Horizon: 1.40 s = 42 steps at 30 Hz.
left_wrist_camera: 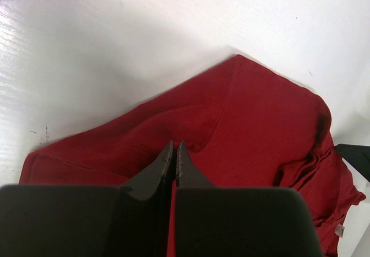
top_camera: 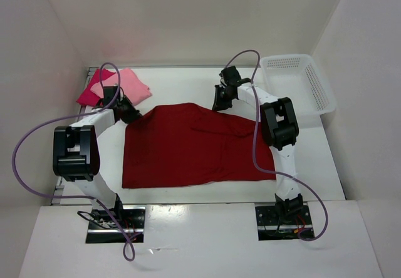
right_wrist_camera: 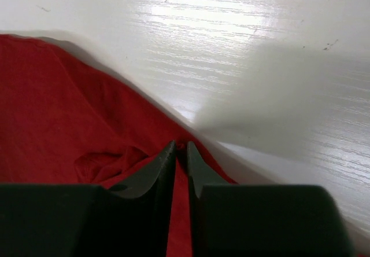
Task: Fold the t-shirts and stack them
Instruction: Grap the side of the flattened tshirt furthest away from the robot with both arms, then fold the other side of the tshirt into a rectangle
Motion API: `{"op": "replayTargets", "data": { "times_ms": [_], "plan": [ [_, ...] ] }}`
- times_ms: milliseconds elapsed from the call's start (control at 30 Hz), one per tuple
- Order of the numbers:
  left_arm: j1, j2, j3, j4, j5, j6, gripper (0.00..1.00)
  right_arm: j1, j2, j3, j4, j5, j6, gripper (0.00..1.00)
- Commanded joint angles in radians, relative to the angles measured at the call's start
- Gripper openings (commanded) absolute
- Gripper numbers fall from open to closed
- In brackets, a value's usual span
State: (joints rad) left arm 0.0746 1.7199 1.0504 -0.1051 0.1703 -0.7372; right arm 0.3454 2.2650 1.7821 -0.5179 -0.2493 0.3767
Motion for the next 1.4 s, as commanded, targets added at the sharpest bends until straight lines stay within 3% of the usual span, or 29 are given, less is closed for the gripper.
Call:
{"op": "replayTargets", "data": {
  "times_ms": [0,100,300,400,567,767,1000,1100,1367],
  "plan": [
    [0.002,0.009,0.036,0.013,0.011,0.001,0.0,0.015,-0.016,0.024,-0.007,-0.01,-0.002,0.17],
    [0.002,0.018,0.046,0.013,0.011,0.001,0.0,0.015,-0.025,0.023,-0.016,0.024,-0.002,0.01],
    [0.002,0.027,0.088,0.004,0.011,0.001,0.0,-0.019,-0.068,0.072,-0.05,0.096,-0.002,0.01],
    [0.002,0.038,0.134,-0.005,0.011,0.001,0.0,-0.069,-0.068,0.198,-0.114,0.134,-0.013,0.01],
    [0.002,0.089,0.197,-0.014,-0.008,0.001,0.0,-0.175,-0.059,0.273,-0.145,0.139,-0.013,0.01],
    [0.002,0.159,0.289,-0.015,-0.017,-0.008,0.0,-0.23,0.017,0.405,-0.195,0.13,-0.022,0.01],
    [0.034,0.211,0.347,-0.002,0.009,-0.07,0.0,-0.24,0.131,0.684,-0.33,0.117,-0.022,0.01],
    [0.034,0.153,0.321,-0.002,0.009,-0.057,0.0,-0.24,0.082,0.625,-0.315,0.107,-0.022,0.01],
    [0.063,-0.041,0.139,0.007,0.041,-0.018,0.0,-0.26,-0.281,0.133,-0.232,0.094,-0.032,0.01]
  ]
}}
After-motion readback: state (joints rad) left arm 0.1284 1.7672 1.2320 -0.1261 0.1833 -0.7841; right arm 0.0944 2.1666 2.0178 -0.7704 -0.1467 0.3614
